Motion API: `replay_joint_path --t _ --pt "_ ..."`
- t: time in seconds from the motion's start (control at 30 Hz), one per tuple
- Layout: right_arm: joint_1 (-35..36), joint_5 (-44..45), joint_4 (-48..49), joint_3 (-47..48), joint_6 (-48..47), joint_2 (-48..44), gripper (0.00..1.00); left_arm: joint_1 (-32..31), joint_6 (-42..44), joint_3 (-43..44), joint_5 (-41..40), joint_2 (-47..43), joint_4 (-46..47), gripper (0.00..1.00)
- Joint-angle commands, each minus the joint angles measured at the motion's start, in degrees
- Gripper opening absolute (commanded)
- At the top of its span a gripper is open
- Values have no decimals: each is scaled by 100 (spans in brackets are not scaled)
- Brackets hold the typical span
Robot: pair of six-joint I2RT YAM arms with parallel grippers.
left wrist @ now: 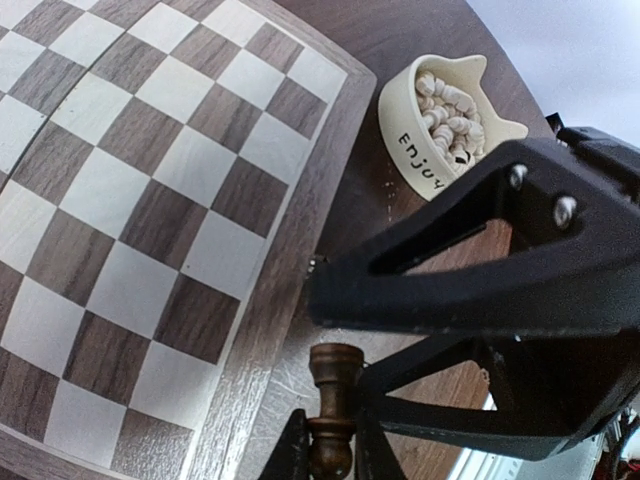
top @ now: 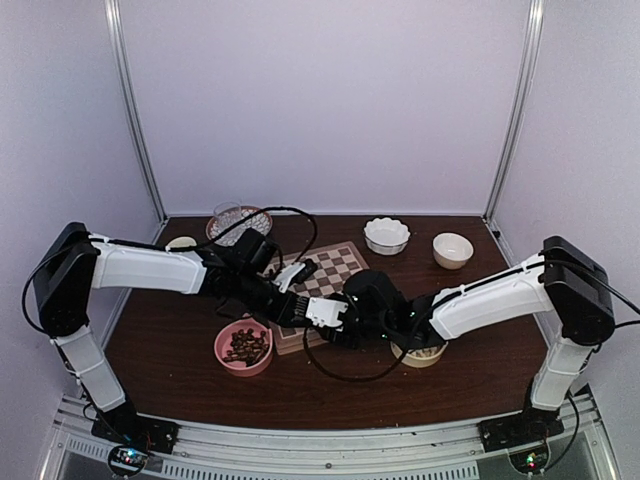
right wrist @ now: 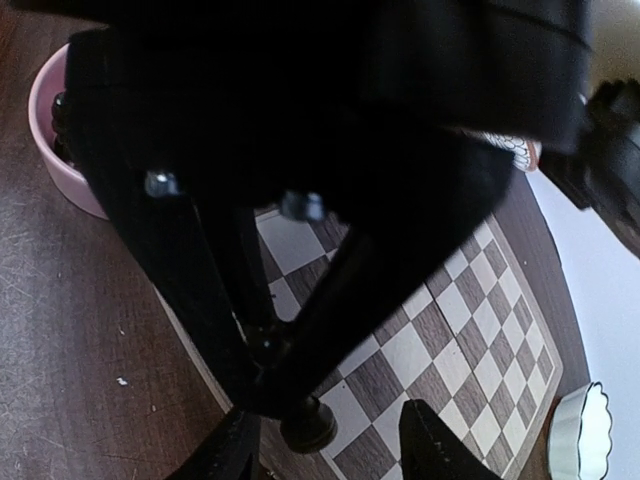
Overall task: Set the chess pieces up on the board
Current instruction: Pass from the left arm to the right, then pass from the right arm to the left
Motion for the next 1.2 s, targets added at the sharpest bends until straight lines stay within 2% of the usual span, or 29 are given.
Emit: replay_joint_path --t 0.0,0.1,0.27,0.33,0.47,0.73,1.0,1.17 --pt "98 130 -105 221 -80 166 44 -45 -64 202 227 116 231 9" --pt "108 116 -168 254 -107 189 39 -51 -57 211 208 115 198 9" --pt "117 136 -220 285 -130 220 20 -51 -38 225 157 94 135 11" --pt "117 148 -231 297 -129 243 14 -51 -29 178 144 43 173 17" --pt "110 415 -17 258 40 214 3 -36 -117 -213 105 -320 714 37" --pt "-131 214 640 -168 717 -24 1 228 -305 -1043 -266 -1149 1663 53" --pt "-468 -455 1247 -344 1856 22 0 230 -330 -1808 -485 -1740 2742 56" --pt "-626 -986 1748 -371 2676 243 0 230 -401 -2060 -387 -1599 3344 54"
